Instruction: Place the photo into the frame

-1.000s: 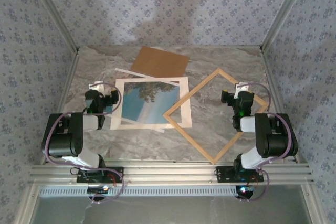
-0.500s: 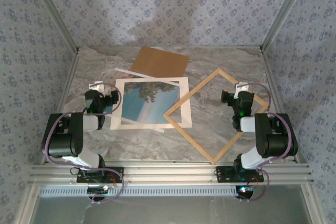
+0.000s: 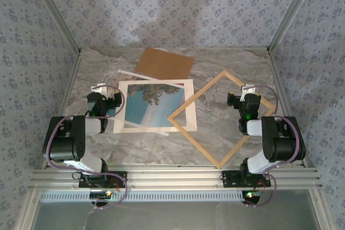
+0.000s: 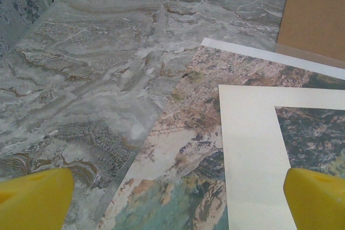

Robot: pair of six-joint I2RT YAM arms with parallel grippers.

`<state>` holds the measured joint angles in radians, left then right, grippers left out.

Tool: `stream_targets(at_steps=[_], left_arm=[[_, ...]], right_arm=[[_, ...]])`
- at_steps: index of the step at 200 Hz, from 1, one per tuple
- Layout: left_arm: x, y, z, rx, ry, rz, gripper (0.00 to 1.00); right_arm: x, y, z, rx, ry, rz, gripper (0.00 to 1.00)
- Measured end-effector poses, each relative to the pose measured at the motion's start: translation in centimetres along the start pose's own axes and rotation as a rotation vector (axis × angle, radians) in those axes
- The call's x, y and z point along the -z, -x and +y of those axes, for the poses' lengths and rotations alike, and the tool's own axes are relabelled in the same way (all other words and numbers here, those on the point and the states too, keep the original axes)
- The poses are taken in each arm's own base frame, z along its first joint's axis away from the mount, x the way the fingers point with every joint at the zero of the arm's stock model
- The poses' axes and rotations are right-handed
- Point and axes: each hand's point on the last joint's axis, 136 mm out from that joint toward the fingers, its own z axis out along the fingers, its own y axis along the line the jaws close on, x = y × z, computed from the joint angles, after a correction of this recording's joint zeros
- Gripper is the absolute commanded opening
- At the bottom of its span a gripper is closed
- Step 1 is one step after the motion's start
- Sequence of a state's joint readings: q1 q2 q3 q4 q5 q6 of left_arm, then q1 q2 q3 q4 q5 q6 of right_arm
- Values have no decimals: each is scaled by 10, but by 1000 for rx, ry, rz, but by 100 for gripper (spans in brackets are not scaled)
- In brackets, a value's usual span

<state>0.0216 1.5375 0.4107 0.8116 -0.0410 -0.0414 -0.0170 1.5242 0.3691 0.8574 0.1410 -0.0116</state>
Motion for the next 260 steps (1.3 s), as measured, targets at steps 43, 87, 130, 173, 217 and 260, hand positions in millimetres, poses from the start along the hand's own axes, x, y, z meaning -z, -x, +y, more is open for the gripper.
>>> stream_targets(at_steps=[43, 87, 130, 173, 217, 260], left_arm=[[7, 3, 4, 4, 26, 11, 100], [33, 69, 14, 154, 77, -65, 98], [39, 66, -40, 294, -126, 15, 94], [57, 46, -127, 235, -323, 135, 94], [67, 32, -150, 194, -360, 181, 95], [66, 27, -146, 188, -332, 198, 95]], right_arm=[[8, 6, 4, 17, -27, 1, 100], [40, 80, -4, -132, -60, -46, 97], [39, 94, 91, -153, 102, 103, 94], [6, 37, 174, -82, 173, 380, 87], [-20, -8, 198, -72, 149, 554, 84], [-34, -10, 210, -88, 149, 589, 81]])
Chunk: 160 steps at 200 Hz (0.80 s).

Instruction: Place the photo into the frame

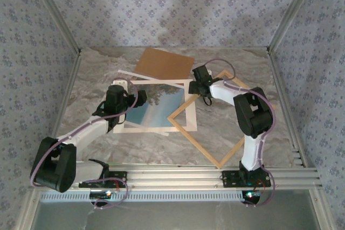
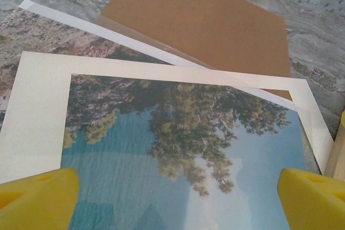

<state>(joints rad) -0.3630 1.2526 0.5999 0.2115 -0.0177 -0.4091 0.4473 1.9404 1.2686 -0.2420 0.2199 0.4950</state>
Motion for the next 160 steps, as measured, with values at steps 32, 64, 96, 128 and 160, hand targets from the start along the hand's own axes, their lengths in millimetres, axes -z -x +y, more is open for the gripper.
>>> stream_targets(at_steps=[32, 64, 96, 128, 160], left_arm=[[1, -2, 1, -1, 5, 7, 95], [3, 0, 0, -1, 2, 1, 95], [4, -1, 1, -7, 5, 8, 95], [8, -3, 1, -7, 4, 18, 96], [14, -2, -4, -4, -19, 24, 96]], right_arm=[[-8, -5, -5, -12, -20, 30, 78], [-18, -10, -9, -12, -40, 58, 76], [-21, -10, -12, -20, -51, 67, 62], [-22, -8, -20, -34, -47, 78, 51], [-22, -4, -23, -32, -35, 88, 45]])
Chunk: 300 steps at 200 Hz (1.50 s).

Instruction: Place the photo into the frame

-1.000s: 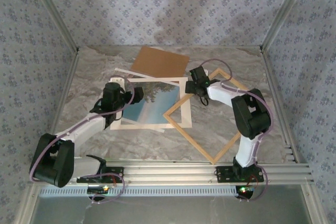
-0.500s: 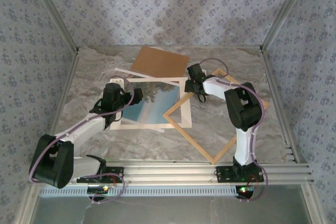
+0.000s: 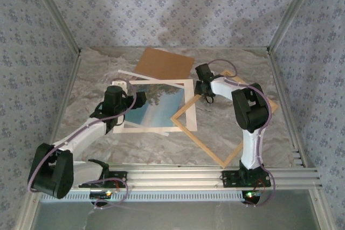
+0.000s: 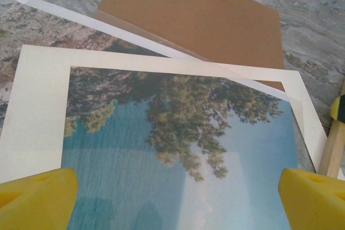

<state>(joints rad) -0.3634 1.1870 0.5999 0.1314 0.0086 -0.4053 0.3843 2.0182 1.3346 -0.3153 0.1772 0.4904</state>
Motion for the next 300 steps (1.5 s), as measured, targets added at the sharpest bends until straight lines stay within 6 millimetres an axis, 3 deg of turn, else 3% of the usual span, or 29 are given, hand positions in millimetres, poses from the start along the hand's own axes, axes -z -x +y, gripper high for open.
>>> stream_targets(at_steps=[51, 91, 123, 180, 211, 256, 300], left_arm=[[7, -7, -15, 4, -45, 54, 95], [10, 3, -35, 32, -109, 71, 95], [5, 6, -40, 49, -114, 111, 95], [-5, -15, -24, 83, -50, 207, 95], [-6, -14, -16, 94, -25, 202, 96], [-4, -10, -12, 86, 0, 212, 96], [-4, -3, 1, 91, 40, 196, 96]], right_arm=[[0, 7, -5, 58, 13, 41, 40], [-2, 14, 3, 142, 32, 66, 35], [1, 15, 5, 216, 36, 91, 33], [6, 22, -2, 298, 31, 141, 36], [9, 29, -4, 291, 40, 141, 45], [8, 23, -3, 268, 62, 169, 55], [-1, 14, 0, 247, 84, 202, 53]])
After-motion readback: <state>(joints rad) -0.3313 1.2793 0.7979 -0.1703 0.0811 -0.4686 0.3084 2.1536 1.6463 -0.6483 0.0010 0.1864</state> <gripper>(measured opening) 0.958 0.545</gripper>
